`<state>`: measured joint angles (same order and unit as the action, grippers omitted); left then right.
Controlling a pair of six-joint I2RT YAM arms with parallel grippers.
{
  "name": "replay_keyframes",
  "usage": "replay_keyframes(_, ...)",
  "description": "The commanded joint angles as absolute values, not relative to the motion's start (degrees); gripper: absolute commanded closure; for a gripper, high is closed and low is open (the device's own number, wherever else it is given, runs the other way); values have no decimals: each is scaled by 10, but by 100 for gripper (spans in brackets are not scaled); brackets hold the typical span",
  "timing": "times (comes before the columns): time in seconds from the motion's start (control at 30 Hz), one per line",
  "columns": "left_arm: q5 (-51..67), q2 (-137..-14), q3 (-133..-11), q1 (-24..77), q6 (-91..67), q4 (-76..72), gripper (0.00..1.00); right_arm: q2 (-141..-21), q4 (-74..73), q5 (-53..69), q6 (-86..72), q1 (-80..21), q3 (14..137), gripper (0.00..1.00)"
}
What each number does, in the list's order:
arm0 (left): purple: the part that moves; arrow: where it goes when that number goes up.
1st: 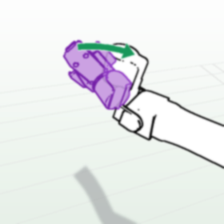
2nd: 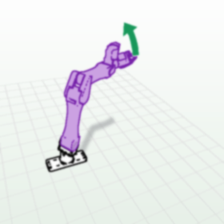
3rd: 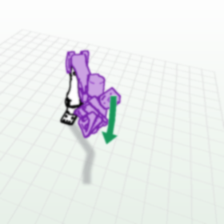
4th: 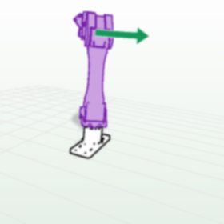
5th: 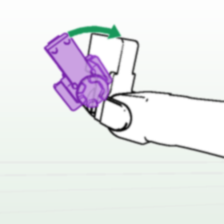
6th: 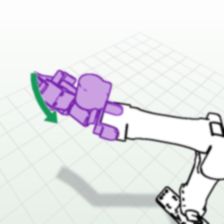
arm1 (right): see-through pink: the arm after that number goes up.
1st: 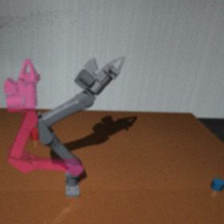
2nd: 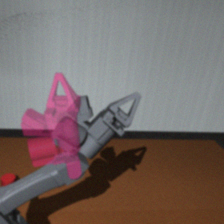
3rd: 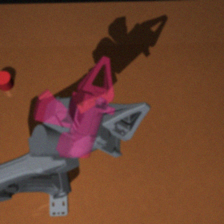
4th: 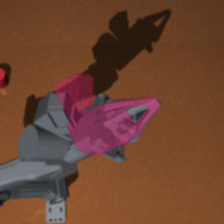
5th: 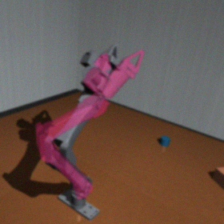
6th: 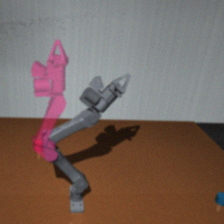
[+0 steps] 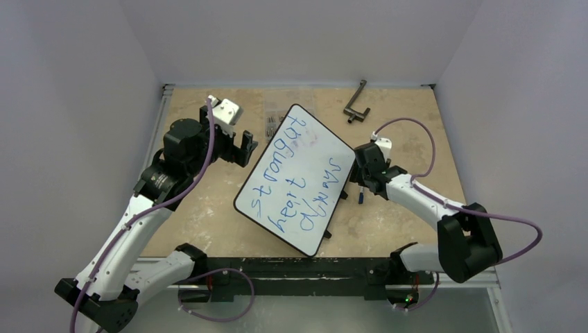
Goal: Write a sentence on the whiteboard
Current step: Reset both arms
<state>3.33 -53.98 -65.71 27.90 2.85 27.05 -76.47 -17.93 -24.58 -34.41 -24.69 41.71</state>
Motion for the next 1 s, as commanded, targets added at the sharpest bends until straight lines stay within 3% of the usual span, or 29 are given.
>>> replay_keyframes(0.0, 25, -530, -652, 280, 40, 256, 10, -724, -185, -272, -350, -244, 420, 38)
replay_keyframes(0.17, 18, -531, -653, 280, 35, 256, 7, -682, -195, -263, -331, -244, 434, 9)
replay_keyframes(0.23, 10, -530, -652, 280, 32, 255, 5, -656, -191, -251, -315, -244, 439, 2)
replay_keyframes(0.3, 2, -529, -651, 279, 30, 254, 0, -621, -174, -229, -288, -245, 437, 1)
replay_keyframes(0.6, 2, -528, -643, 266, 14, 242, 0, -437, -83, -50, -238, -244, 423, 1)
replay_keyframes(0.8, 4, -528, -642, 261, 12, 242, 0, -397, -55, 104, -251, -244, 429, 1)
replay_keyframes(0.97, 4, -528, -642, 260, 13, 243, 0, -381, -71, 147, -266, -245, 435, 1)
